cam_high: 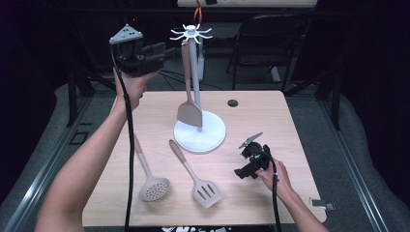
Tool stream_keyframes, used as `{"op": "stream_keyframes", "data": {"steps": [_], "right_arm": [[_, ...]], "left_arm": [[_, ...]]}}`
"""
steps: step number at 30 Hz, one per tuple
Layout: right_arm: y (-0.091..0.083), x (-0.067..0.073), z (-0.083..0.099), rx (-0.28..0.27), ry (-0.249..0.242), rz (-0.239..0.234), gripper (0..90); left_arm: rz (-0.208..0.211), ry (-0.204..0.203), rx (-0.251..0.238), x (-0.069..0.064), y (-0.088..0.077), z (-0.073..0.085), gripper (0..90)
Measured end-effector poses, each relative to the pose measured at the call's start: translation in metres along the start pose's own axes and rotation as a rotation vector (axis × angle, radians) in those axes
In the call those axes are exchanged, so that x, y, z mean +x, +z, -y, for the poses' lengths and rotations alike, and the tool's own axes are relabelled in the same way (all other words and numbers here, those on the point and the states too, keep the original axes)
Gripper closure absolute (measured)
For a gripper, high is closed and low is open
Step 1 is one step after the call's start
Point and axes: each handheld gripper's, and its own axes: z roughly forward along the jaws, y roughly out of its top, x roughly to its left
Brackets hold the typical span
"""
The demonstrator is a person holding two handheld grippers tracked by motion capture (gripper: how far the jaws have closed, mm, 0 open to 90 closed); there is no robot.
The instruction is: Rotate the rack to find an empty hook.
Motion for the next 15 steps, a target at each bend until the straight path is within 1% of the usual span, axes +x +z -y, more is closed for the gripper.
{"op": "stream_keyframes", "data": {"steps": [1, 3, 5, 7, 10, 11, 12, 15], "right_arm": [[0.000, 0.000, 0.000, -0.009, -0.007, 0.004, 0.2], [0.000, 0.001, -0.001, -0.007, -0.010, 0.000, 0.2], [0.001, 0.002, -0.001, -0.017, 0.002, -0.005, 0.2], [0.000, 0.002, -0.001, -0.003, 0.001, -0.007, 0.2], [0.001, 0.002, -0.001, -0.002, -0.008, -0.008, 0.2], [0.001, 0.002, -0.001, -0.007, -0.004, -0.017, 0.2], [0.001, 0.002, -0.002, -0.001, -0.008, -0.012, 0.2], [0.001, 0.004, -0.002, -0.001, -0.003, -0.014, 0.1]], "left_arm": [[0.006, -0.001, 0.010, 0.000, -0.002, 0.003, 48.5], [0.006, -0.001, 0.021, 0.000, -0.005, 0.011, 40.8], [0.010, -0.009, 0.037, 0.000, -0.009, 0.020, 35.1], [0.009, -0.006, 0.062, -0.001, -0.011, 0.030, 31.1], [0.005, 0.003, 0.101, -0.003, -0.013, 0.047, 26.3], [0.005, 0.006, 0.115, -0.004, -0.014, 0.053, 24.0], [0.004, 0.007, 0.124, -0.005, -0.014, 0.059, 22.3], [-0.017, 0.031, 0.164, -0.008, -0.016, 0.081, 18.2]]}}
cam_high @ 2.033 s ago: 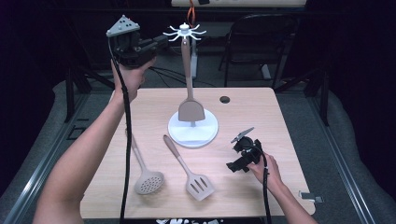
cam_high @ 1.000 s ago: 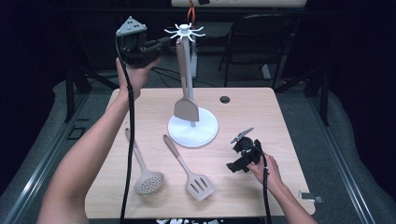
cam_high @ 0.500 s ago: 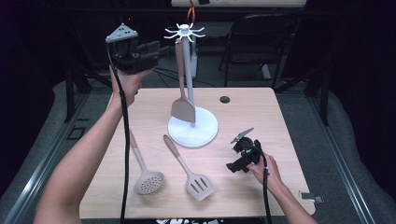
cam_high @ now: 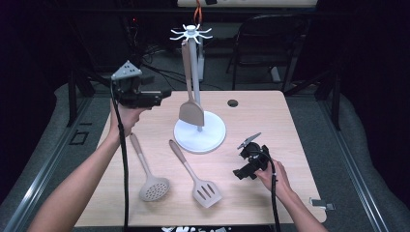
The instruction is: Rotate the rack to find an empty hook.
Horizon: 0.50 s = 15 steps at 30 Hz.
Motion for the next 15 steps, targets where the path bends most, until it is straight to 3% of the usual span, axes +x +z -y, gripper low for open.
{"op": "stream_keyframes", "data": {"steps": [4, 11, 15], "right_arm": [[0.001, 0.000, 0.000, 0.001, -0.001, -0.002, 0.0], [0.003, 0.003, -0.001, -0.022, 0.003, -0.019, 0.0], [0.005, 0.004, -0.001, -0.002, -0.007, -0.014, 0.0]], "left_arm": [[-0.022, 0.017, 0.047, -0.006, 0.002, 0.030, 15.8], [-0.008, -0.035, 0.124, -0.010, 0.005, 0.077, 13.6], [-0.005, -0.068, 0.165, -0.008, 0.007, 0.096, 10.4]]}}
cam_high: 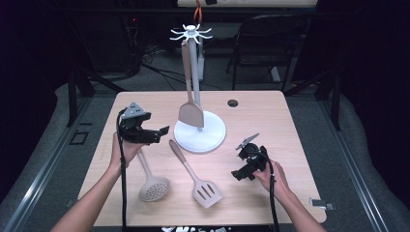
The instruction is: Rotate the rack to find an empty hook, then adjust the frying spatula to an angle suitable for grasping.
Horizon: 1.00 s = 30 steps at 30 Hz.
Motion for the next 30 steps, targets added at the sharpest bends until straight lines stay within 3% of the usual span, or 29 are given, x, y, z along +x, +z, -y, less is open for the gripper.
{"op": "stream_keyframes", "data": {"steps": [6, 11, 16, 19, 23, 26, 27, 30], "right_arm": [[0.001, 0.001, -0.001, 0.008, 0.002, -0.001, 0.0], [-0.001, 0.002, -0.002, 0.008, -0.017, 0.019, 0.0], [-0.004, 0.005, -0.003, -0.009, -0.020, 0.011, 0.2], [-0.006, 0.007, -0.003, -0.010, -0.035, 0.037, 3.5], [-0.010, 0.013, -0.005, -0.029, -0.044, 0.040, 15.7], [-0.010, 0.020, -0.006, -0.022, -0.058, 0.008, 28.8], [-0.010, 0.023, -0.006, -0.019, -0.057, 0.000, 34.3], [-0.014, 0.031, -0.007, -0.036, -0.071, -0.039, 63.5]], "left_arm": [[0.017, -0.077, 0.032, 0.007, 0.006, 0.025, 7.3], [0.032, -0.089, 0.079, 0.007, 0.009, 0.035, 5.5], [0.012, -0.096, 0.092, 0.007, 0.011, 0.041, 4.9], [0.000, -0.103, 0.099, 0.009, 0.011, 0.043, 4.3], [0.008, -0.126, 0.129, 0.011, 0.015, 0.049, 2.3], [0.001, -0.108, 0.169, 0.008, 0.020, 0.055, 1.1], [0.007, -0.109, 0.179, 0.008, 0.022, 0.057, 0.8], [0.015, -0.105, 0.197, 0.005, 0.026, 0.059, 0.2]]}}
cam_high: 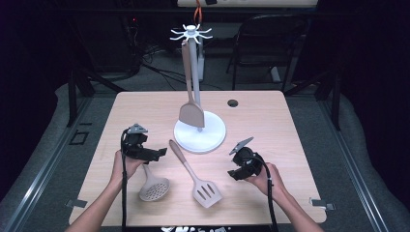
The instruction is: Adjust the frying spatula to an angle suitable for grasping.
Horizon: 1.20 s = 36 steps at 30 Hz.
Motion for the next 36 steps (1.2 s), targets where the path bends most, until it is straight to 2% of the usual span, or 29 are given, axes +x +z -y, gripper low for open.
{"op": "stream_keyframes", "data": {"steps": [2, 4, 7, 8, 9, 12, 16, 17, 21, 27, 28, 29, 32, 36], "right_arm": [[-0.003, 0.007, -0.001, -0.023, -0.009, -0.058, 80.8], [-0.004, 0.016, -0.004, -0.038, -0.039, -0.090, 90.0], [-0.005, 0.033, -0.011, -0.069, -0.059, -0.128, 90.0], [-0.006, 0.037, -0.014, -0.063, -0.086, -0.134, 90.0], [-0.005, 0.043, -0.017, -0.083, -0.094, -0.141, 90.0], [-0.003, 0.061, -0.023, -0.084, -0.131, -0.176, 90.0], [0.004, 0.078, -0.024, -0.021, -0.182, -0.189, 90.0], [0.006, 0.081, -0.023, -0.005, -0.175, -0.202, 90.0], [0.009, 0.083, -0.020, 0.032, -0.191, -0.214, 90.0], [0.009, 0.087, -0.019, 0.019, -0.192, -0.245, 90.0], [0.009, 0.087, -0.020, 0.037, -0.210, -0.242, 90.0], [0.011, 0.089, -0.019, 0.037, -0.202, -0.242, 90.0], [0.015, 0.088, -0.018, 0.078, -0.221, -0.231, 90.0], [0.026, 0.089, -0.015, 0.112, -0.209, -0.243, 90.0]], "left_arm": [[0.005, 0.000, -0.001, -0.001, 0.001, 0.000, 0.2], [0.014, -0.010, -0.007, -0.001, 0.002, 0.000, 0.1], [0.028, -0.026, -0.016, 0.002, 0.003, 0.001, 0.0], [0.027, -0.029, -0.015, 0.003, 0.003, 0.002, 0.0], [0.029, -0.035, -0.015, 0.004, 0.003, 0.002, 0.0], [0.025, -0.037, -0.011, 0.005, 0.003, 0.002, 0.0], [0.027, -0.037, -0.001, 0.003, 0.005, 0.003, 0.0], [0.026, -0.032, 0.001, 0.003, 0.005, 0.003, 0.0], [0.033, -0.038, 0.004, 0.000, 0.007, 0.004, 0.0], [0.032, -0.033, 0.029, -0.002, 0.011, 0.004, 0.0], [0.031, -0.035, 0.029, -0.003, 0.011, 0.003, 0.0], [0.032, -0.041, 0.029, -0.004, 0.012, 0.004, 0.0], [0.032, -0.035, 0.035, -0.006, 0.013, 0.003, 0.0], [0.039, -0.039, 0.036, -0.008, 0.014, 0.003, 0.2]]}}
